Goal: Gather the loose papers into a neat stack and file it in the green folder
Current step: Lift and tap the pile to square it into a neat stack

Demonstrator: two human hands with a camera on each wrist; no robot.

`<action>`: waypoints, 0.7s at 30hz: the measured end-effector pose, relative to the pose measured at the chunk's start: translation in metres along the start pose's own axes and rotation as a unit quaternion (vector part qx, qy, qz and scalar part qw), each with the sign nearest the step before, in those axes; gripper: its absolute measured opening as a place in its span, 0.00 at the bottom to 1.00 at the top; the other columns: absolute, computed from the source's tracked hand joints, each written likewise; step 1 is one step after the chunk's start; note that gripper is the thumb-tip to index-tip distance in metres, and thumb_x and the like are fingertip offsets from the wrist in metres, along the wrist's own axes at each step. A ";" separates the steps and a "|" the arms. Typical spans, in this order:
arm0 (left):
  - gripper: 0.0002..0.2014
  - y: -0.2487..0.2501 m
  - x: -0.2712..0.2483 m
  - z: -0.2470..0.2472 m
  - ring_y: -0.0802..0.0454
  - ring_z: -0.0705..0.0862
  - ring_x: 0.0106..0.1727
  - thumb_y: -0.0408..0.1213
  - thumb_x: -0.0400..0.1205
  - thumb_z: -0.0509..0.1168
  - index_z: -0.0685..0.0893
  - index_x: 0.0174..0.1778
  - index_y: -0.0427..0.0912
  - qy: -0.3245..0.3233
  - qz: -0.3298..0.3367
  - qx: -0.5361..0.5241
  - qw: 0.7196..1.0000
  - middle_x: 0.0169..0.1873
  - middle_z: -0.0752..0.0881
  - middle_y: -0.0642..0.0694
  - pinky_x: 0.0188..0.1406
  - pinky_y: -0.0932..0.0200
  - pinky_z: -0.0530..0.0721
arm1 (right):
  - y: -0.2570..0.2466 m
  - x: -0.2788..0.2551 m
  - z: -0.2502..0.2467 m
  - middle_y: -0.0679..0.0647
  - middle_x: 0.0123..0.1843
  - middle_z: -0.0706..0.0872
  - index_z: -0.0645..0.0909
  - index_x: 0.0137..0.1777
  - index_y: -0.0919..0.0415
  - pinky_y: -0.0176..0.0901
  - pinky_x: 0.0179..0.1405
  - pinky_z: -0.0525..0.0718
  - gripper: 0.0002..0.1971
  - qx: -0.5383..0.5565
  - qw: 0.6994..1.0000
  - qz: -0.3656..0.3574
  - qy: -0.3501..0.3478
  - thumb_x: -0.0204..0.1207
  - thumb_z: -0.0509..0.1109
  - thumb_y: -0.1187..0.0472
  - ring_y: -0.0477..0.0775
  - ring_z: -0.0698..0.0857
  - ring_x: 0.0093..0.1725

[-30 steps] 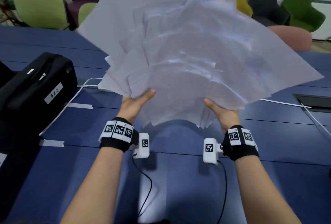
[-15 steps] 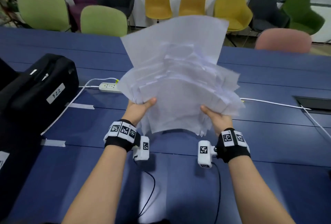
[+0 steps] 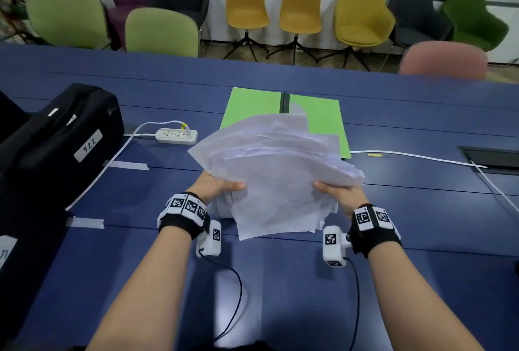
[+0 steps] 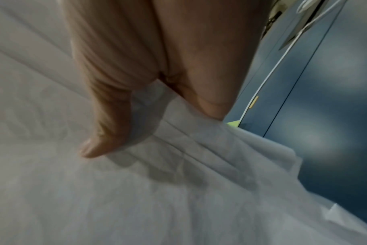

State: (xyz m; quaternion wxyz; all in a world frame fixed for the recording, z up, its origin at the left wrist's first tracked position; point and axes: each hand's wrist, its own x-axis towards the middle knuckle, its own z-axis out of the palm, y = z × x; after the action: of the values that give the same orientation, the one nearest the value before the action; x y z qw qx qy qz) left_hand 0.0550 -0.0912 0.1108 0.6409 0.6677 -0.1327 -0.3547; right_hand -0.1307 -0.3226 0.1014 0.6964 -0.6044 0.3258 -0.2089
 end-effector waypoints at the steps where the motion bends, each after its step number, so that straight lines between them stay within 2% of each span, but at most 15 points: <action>1: 0.24 0.001 0.000 0.003 0.60 0.90 0.44 0.17 0.66 0.76 0.84 0.54 0.44 0.010 0.003 -0.005 1.000 0.50 0.89 0.47 0.47 0.64 0.88 | -0.001 0.000 0.002 0.40 0.31 0.91 0.84 0.45 0.56 0.29 0.35 0.88 0.18 0.014 1.000 -0.005 0.005 0.65 0.76 0.79 0.37 0.89 0.33; 2: 0.23 0.002 0.000 0.006 0.59 0.90 0.45 0.18 0.68 0.75 0.83 0.56 0.41 0.019 0.008 -0.010 1.000 0.50 0.89 0.46 0.45 0.67 0.87 | -0.003 0.000 0.004 0.40 0.30 0.91 0.84 0.45 0.57 0.29 0.33 0.87 0.18 0.028 1.000 -0.011 0.010 0.64 0.75 0.80 0.36 0.89 0.32; 4: 0.22 0.005 -0.001 0.006 0.57 0.90 0.47 0.20 0.69 0.75 0.83 0.58 0.37 0.030 0.023 -0.022 0.999 0.47 0.90 0.46 0.43 0.70 0.86 | -0.007 -0.002 0.002 0.41 0.34 0.92 0.87 0.45 0.60 0.31 0.39 0.87 0.17 0.034 0.999 -0.032 0.005 0.59 0.78 0.77 0.38 0.90 0.36; 6: 0.23 0.005 -0.003 0.002 0.56 0.90 0.47 0.25 0.62 0.79 0.86 0.53 0.40 0.031 0.033 -0.031 0.999 0.43 0.92 0.51 0.48 0.67 0.87 | -0.012 -0.004 -0.005 0.41 0.37 0.93 0.89 0.49 0.66 0.30 0.47 0.85 0.17 0.029 0.998 -0.050 -0.024 0.58 0.79 0.74 0.37 0.90 0.41; 7: 0.23 0.005 -0.005 -0.001 0.58 0.90 0.46 0.26 0.60 0.80 0.86 0.50 0.42 0.028 0.033 -0.028 0.999 0.41 0.93 0.54 0.48 0.66 0.87 | -0.012 -0.004 -0.009 0.41 0.37 0.93 0.90 0.50 0.65 0.29 0.47 0.84 0.19 0.047 0.997 -0.054 -0.042 0.57 0.81 0.72 0.37 0.90 0.42; 9: 0.21 0.002 -0.008 -0.002 0.64 0.90 0.41 0.19 0.65 0.76 0.86 0.48 0.44 0.016 0.033 -0.011 0.999 0.37 0.93 0.58 0.43 0.70 0.86 | -0.007 -0.001 -0.017 0.47 0.43 0.93 0.91 0.48 0.58 0.35 0.50 0.87 0.25 0.081 0.994 -0.044 -0.065 0.47 0.87 0.61 0.44 0.90 0.46; 10: 0.20 0.000 -0.009 0.000 0.66 0.89 0.39 0.15 0.68 0.73 0.85 0.48 0.44 0.011 0.033 -0.007 0.999 0.36 0.92 0.59 0.40 0.72 0.85 | -0.003 0.000 -0.018 0.49 0.46 0.93 0.90 0.49 0.56 0.38 0.51 0.87 0.29 0.073 0.994 -0.041 -0.068 0.43 0.89 0.57 0.47 0.90 0.48; 12: 0.19 -0.004 -0.009 0.004 0.67 0.88 0.38 0.14 0.72 0.69 0.83 0.50 0.43 0.021 0.032 0.002 0.999 0.36 0.91 0.58 0.40 0.73 0.85 | 0.009 -0.001 -0.018 0.49 0.49 0.93 0.88 0.51 0.55 0.38 0.50 0.87 0.36 0.035 0.997 -0.037 -0.062 0.37 0.90 0.52 0.47 0.89 0.51; 14: 0.17 -0.005 -0.008 0.007 0.63 0.86 0.41 0.16 0.75 0.67 0.81 0.53 0.41 0.041 0.039 0.010 0.998 0.42 0.87 0.54 0.42 0.72 0.84 | 0.012 -0.003 -0.018 0.47 0.50 0.92 0.88 0.51 0.54 0.36 0.48 0.87 0.32 -0.002 0.997 -0.039 -0.064 0.41 0.89 0.56 0.46 0.89 0.51; 16: 0.15 -0.005 -0.006 0.008 0.59 0.83 0.43 0.19 0.78 0.66 0.80 0.55 0.41 0.064 0.037 -0.015 0.997 0.43 0.85 0.52 0.35 0.75 0.84 | 0.008 -0.008 -0.018 0.46 0.50 0.92 0.87 0.53 0.53 0.38 0.51 0.87 0.26 -0.034 0.995 -0.051 -0.082 0.52 0.84 0.70 0.46 0.88 0.52; 18: 0.14 -0.006 -0.004 0.009 0.58 0.82 0.41 0.20 0.80 0.65 0.78 0.58 0.39 0.082 0.033 -0.038 0.995 0.41 0.84 0.51 0.29 0.76 0.83 | 0.008 -0.010 -0.021 0.43 0.49 0.92 0.86 0.55 0.53 0.40 0.54 0.87 0.28 -0.058 0.992 -0.046 -0.104 0.59 0.78 0.80 0.46 0.87 0.52; 21: 0.14 -0.004 -0.004 0.015 0.58 0.82 0.40 0.20 0.80 0.63 0.78 0.58 0.39 0.083 0.035 -0.047 0.995 0.41 0.84 0.50 0.28 0.76 0.83 | 0.014 -0.010 -0.023 0.40 0.48 0.92 0.85 0.55 0.48 0.36 0.52 0.88 0.28 -0.073 0.991 -0.030 -0.106 0.61 0.78 0.79 0.41 0.88 0.49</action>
State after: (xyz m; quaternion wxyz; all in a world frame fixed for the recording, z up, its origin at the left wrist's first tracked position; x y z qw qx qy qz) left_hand 0.0413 -0.0992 0.1089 0.6928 0.6585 -0.0856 -0.2812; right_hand -0.1551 -0.3295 0.0879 0.6741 -0.6820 0.2463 -0.1404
